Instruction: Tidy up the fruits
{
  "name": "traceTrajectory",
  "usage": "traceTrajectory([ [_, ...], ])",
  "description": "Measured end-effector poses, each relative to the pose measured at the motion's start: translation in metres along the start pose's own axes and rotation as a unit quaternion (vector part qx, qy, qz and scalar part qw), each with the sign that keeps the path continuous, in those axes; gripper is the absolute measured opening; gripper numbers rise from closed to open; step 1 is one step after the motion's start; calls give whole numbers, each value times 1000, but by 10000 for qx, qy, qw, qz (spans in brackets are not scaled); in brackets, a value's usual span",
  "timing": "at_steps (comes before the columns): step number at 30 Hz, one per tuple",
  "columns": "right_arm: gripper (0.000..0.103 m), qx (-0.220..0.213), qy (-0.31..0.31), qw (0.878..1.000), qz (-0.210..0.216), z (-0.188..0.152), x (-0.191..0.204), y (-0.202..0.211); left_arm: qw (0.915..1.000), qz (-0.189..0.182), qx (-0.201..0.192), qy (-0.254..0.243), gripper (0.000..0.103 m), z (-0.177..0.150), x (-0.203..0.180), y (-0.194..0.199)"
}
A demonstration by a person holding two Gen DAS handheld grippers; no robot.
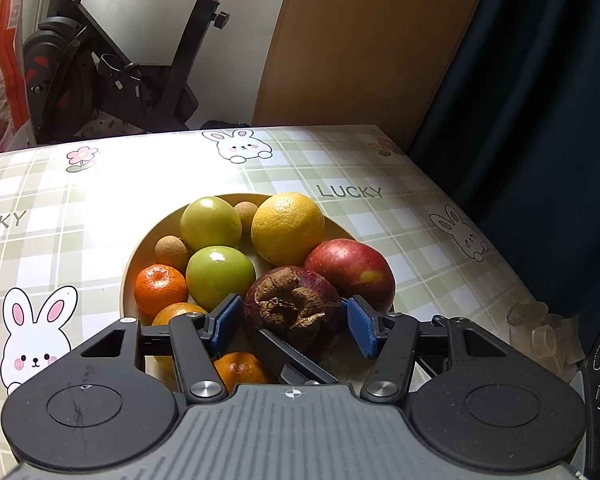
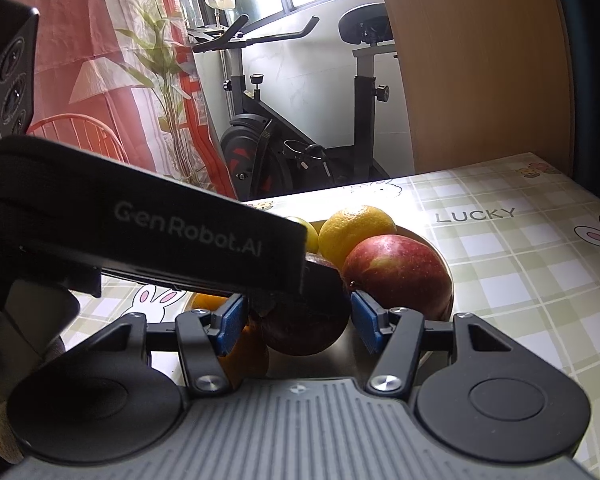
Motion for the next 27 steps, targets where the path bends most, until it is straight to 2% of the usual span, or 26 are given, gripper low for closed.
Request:
traceTrajectory([
  [8, 60, 27, 57, 10000, -22, 1, 2, -3, 9997, 140, -200, 55, 61, 0, 1, 12],
  [15, 62, 52, 180, 9998, -84, 2, 5, -5, 9983, 253, -496, 183, 62, 0, 10, 39],
  [24, 66, 269, 240, 9993, -136, 9, 11, -9, 9944, 629, -803, 269, 67, -1, 23, 77],
  [27, 68, 356, 293, 9988, -174, 12, 12, -9, 9929, 717, -914, 254, 74, -2, 24, 91],
])
Point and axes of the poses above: each gripper's, at about its wrist camera, not at the fingertips, and y roughly against the way its jaws point, x to its left, z to its top, the point moved 1 cm from there along -y, roughly the way its jaws point, and after that the axes turned 8 degrees about -z, right-handed, at the moved point
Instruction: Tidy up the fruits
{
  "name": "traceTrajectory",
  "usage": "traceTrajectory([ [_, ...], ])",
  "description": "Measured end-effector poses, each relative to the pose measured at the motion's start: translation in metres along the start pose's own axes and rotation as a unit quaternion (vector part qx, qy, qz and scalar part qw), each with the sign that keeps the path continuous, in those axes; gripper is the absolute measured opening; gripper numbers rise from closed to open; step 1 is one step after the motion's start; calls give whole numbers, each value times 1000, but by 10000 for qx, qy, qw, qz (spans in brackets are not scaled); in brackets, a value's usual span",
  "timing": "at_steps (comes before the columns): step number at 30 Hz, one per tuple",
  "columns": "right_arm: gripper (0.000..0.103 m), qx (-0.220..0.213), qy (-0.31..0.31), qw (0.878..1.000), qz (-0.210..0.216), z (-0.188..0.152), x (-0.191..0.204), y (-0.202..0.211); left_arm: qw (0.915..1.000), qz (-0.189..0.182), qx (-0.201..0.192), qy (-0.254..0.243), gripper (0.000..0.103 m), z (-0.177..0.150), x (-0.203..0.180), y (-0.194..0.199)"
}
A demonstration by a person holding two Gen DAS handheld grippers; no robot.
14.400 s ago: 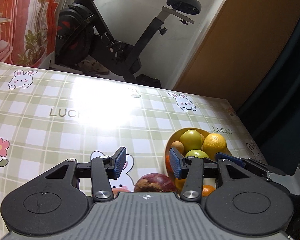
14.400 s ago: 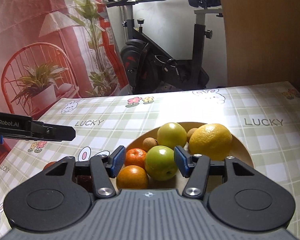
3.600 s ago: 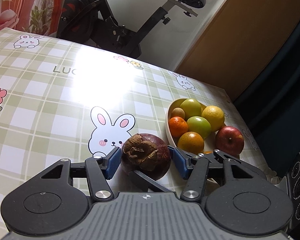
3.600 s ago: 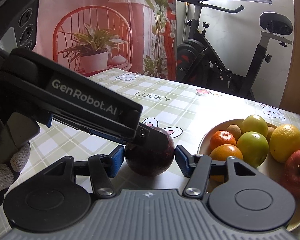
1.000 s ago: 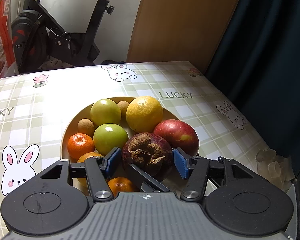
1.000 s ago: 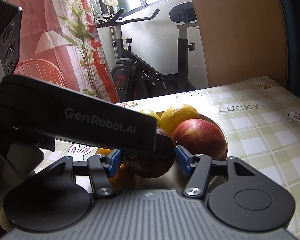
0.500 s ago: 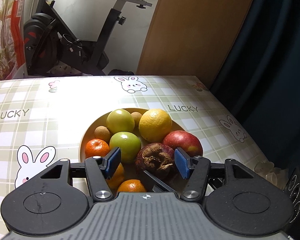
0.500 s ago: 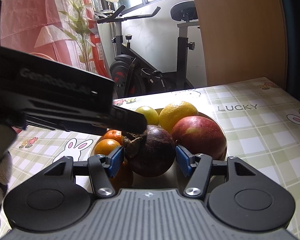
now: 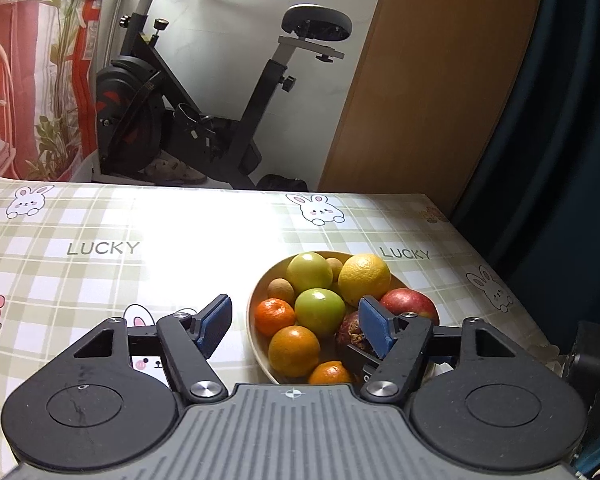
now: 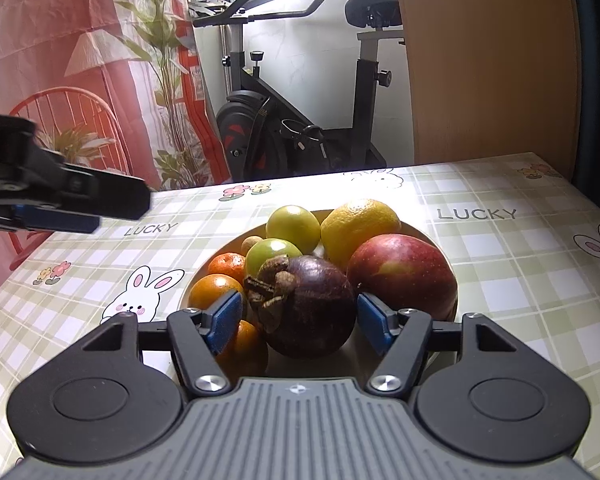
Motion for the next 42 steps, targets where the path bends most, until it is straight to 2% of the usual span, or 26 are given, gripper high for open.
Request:
traceTrajectory([
  [5, 83, 31, 265, 9996, -34, 1, 8, 9, 9994, 160, -301, -33, 83, 4, 3, 28],
  [10, 90, -41, 334, 9994, -37, 7, 11, 27, 9982, 360, -466, -92, 89, 7, 3, 49],
  [15, 97, -232, 279, 9992, -170, 18, 13, 56, 9958, 692, -576, -144, 90, 9, 2, 73],
  [20, 102, -158, 189, 9991, -341, 33, 16, 84, 9926, 988, -665, -229, 90, 10, -2, 101],
  [23, 102, -208, 203, 9980, -558, 41, 20, 102, 9906, 1126, -718, -300, 91, 12, -9, 117],
  [30, 102, -307, 245, 9978, -541, 62, 32, 141, 9815, 1435, -1092, -638, 97, 17, -34, 152],
  [36, 102, -433, 359, 9972, -487, 76, 45, 167, 9828, 1198, -1299, -545, 98, 20, -39, 173],
  [42, 102, -557, 389, 9968, -431, 84, 52, 183, 9809, 1228, -1401, -562, 98, 17, -44, 184],
])
Point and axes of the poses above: each gripper's, at about its wrist camera, not at the fingertips, and y roughly against the way its jaws point, x to its left, z to its top, the point moved 1 cm from there along -y, roughly the way its jaws point, and after that the axes turned 8 degrees about -z, right-handed, at the moved point
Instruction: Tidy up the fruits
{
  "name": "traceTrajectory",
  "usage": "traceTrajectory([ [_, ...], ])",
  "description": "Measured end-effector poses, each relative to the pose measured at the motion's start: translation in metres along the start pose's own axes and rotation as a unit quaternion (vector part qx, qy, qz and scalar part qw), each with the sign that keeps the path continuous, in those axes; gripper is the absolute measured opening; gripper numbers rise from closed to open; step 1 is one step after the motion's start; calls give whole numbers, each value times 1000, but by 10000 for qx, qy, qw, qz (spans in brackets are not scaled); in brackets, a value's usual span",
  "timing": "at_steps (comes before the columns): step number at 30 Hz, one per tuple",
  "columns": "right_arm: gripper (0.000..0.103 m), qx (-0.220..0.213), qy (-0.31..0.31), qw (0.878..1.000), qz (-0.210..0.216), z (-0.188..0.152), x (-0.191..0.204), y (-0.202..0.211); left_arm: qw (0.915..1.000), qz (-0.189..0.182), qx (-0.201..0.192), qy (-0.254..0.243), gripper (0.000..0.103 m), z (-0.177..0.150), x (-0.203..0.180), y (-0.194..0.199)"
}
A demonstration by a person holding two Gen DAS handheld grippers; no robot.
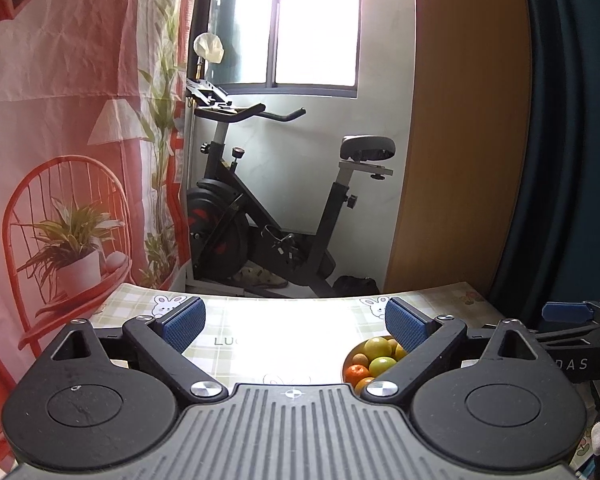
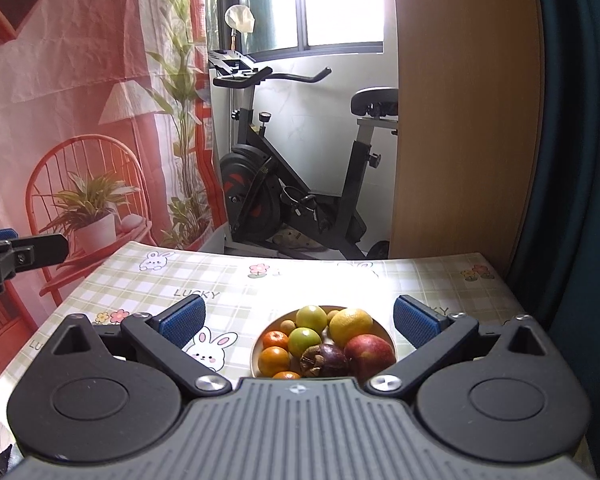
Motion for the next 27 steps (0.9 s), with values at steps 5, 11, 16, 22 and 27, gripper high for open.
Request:
traceTrajectory([
  [5, 102, -42, 4, 10000, 39, 3, 2, 6, 10000, -8, -17, -1, 98, 1, 0, 3],
  [11, 102, -40, 15, 10000, 58, 4, 1, 8, 10000, 18, 6, 41, 98, 1, 0, 2],
  [16, 102, -26, -31, 10000, 41, 3, -1, 7, 10000, 32, 40, 34, 98, 2, -1, 2],
  [22, 102, -1, -70, 10000, 26, 3, -3, 6, 9999, 26, 89, 71, 98, 1, 1, 1],
  [27, 102, 2, -68, 10000, 29, 3, -4, 6, 9999, 34, 114, 65, 98, 2, 0, 0],
])
Point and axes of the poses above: each gripper's, at about its wrist camera, not at the fingertips, and y roughly against the way its jaws point, x to its left, z to its top, the point moved 1 cm from there along -y, roughly the way its jaws point, and after that the axes turned 8 degrees about -z, right-handed, at the moved point
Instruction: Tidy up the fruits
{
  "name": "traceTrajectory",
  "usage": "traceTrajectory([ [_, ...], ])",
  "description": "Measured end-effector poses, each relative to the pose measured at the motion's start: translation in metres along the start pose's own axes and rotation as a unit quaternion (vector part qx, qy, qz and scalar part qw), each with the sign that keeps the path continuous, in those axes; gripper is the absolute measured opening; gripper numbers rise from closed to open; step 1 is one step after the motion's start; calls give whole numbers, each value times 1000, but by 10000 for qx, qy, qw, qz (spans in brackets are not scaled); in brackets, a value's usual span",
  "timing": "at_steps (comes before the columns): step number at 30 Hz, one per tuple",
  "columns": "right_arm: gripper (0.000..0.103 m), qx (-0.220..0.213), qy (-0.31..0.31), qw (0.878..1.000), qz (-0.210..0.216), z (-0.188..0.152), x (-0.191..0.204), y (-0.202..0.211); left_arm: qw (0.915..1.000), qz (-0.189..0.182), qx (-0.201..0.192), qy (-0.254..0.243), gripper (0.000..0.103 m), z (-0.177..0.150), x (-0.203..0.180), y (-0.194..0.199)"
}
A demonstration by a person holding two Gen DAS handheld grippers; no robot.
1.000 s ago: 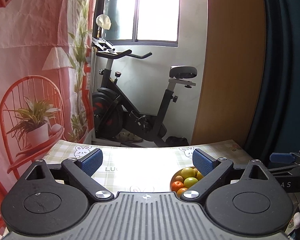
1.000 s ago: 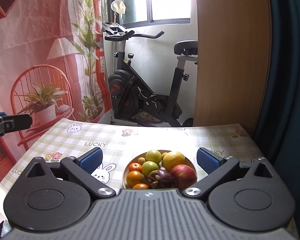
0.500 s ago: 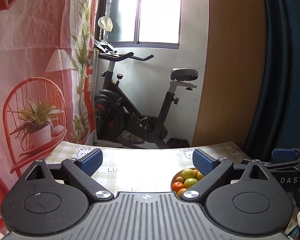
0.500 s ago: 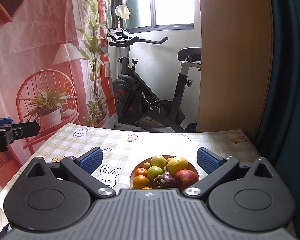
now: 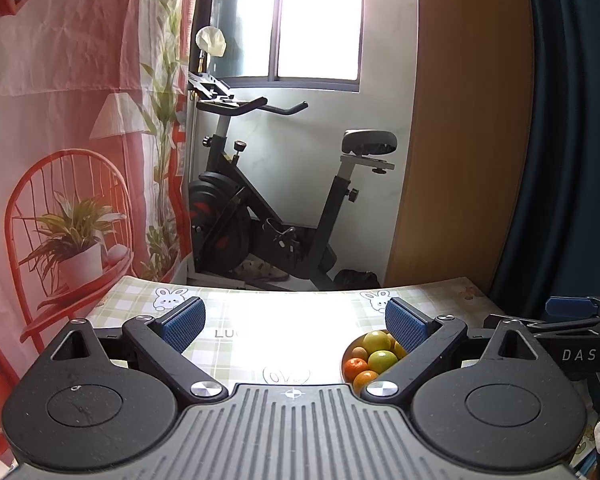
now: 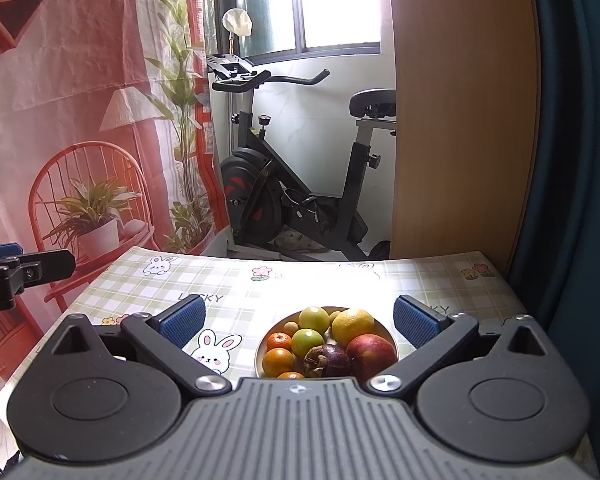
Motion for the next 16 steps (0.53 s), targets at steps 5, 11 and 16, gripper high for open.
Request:
traceTrajectory([
  [5, 102, 3, -11, 10000, -1, 0, -1, 0, 10000, -33, 12, 49, 98, 1, 1, -1],
  [11, 102, 23, -24, 10000, 1, -1, 0, -2, 10000, -51, 61, 51, 98, 1, 3, -4],
  [16, 102, 30, -39, 10000, 9, -1, 1, -3, 9999, -69, 69, 59, 98, 1, 5, -6],
])
Point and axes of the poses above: each gripper's, at about its wrist camera, not at the fingertips, and y roughly against the way its jaws point, x to its left, z to its top, the point moved 1 cm from there along -y, roughly the way its jaws point, and after that the axes turned 8 degrees about -z, right-handed, at the moved point
